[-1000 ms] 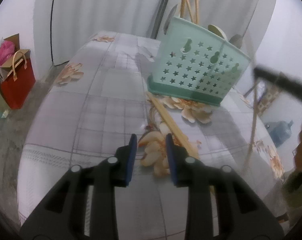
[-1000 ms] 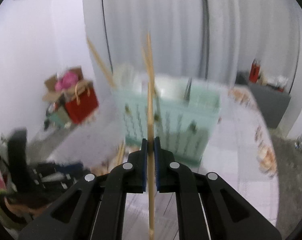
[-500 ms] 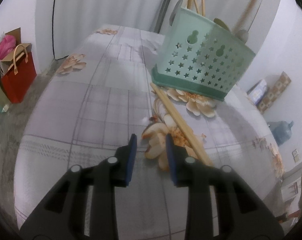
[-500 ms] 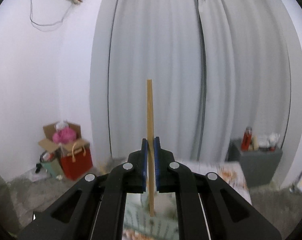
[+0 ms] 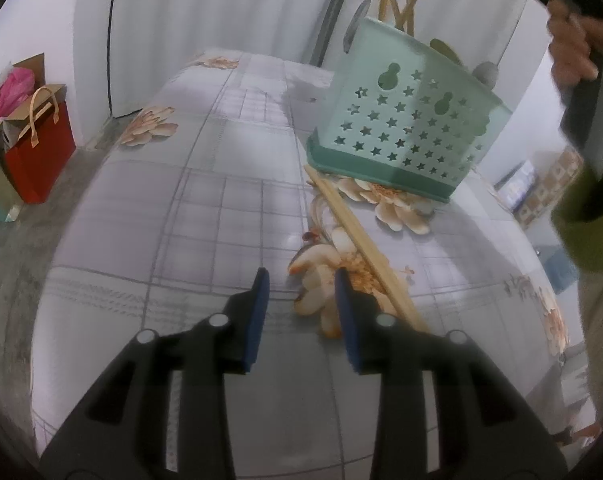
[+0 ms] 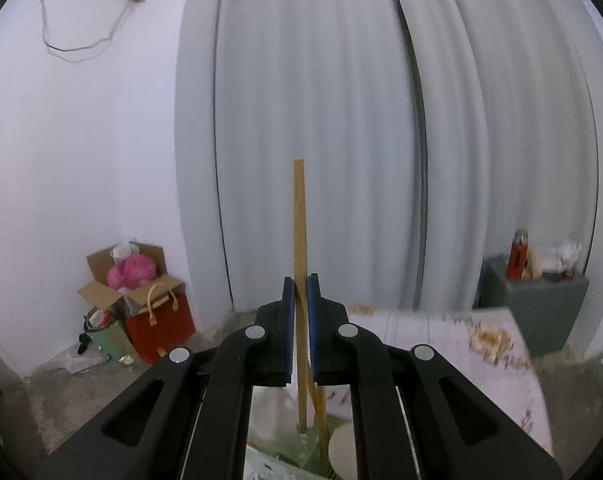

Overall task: Organize utensils
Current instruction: 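Lift the chopstick with the right gripper over the green basket and release, then reach both grippers back down to the last two chopsticks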

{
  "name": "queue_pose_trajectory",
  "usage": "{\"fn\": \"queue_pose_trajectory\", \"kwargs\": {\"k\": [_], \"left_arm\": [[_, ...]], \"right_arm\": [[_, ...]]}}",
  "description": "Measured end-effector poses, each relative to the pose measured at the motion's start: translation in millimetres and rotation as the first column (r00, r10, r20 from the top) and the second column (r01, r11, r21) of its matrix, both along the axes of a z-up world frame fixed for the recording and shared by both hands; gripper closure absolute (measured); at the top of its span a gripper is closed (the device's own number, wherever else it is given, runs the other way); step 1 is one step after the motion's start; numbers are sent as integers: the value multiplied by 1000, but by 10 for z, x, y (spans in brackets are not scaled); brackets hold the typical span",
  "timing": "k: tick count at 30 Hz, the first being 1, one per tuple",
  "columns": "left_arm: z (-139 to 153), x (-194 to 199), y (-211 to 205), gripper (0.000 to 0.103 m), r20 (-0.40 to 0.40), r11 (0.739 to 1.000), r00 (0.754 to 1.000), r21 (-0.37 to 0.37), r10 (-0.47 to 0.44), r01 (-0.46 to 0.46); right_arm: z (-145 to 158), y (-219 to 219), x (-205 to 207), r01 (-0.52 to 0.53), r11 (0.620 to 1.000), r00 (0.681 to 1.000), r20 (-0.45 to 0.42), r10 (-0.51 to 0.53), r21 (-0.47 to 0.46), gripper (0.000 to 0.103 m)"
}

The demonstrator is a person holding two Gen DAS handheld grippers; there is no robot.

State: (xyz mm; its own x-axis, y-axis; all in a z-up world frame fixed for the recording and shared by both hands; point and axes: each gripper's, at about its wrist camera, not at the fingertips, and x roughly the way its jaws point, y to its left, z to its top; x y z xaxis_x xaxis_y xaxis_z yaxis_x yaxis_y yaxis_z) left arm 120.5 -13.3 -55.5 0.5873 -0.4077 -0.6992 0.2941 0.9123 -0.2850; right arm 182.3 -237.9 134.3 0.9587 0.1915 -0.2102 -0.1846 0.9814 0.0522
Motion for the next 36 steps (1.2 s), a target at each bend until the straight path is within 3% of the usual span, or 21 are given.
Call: {"fn": "queue_pose_trajectory", "kwargs": {"k": [5,8,14,20,23,29,32,36], "left_arm": [[6,-2,3,70,1,1000,1000,-2,-3,3],[9,-5,-15,70,0,1000,1000,0,-7,7],[18,-14,-71,70,1,1000,1000,11,-14,14],[32,-26,-108,70,7,999,1000,18,-26,26],[35,-28,-126,70,6,999,999,9,-38,38],[39,-22,-262,70,-12,996,996,-19,-93,92],[43,-26,-379,70,0,993,993,7,-118,118],[10,-16,-513,70,0,990,992,59,-129,128]], "right_arm": [[-366,-157,44,33,999,990,-137,-34,-12,95],[-429,-248,-89,60,998,988,-140,-64,-32,95],[-451,-517,-409,89,996,985,-148,-85,23,90],[-683,-723,-681,96,993,968,-239,-78,66,90],[-957,-738,-763,67,994,941,-337,-33,91,90],[-1680,-595,-905,20,990,843,-535,58,139,90],[-1904,-559,-950,19,987,808,-584,78,158,90],[-2017,-551,-965,8,985,790,-605,101,174,90]]}}
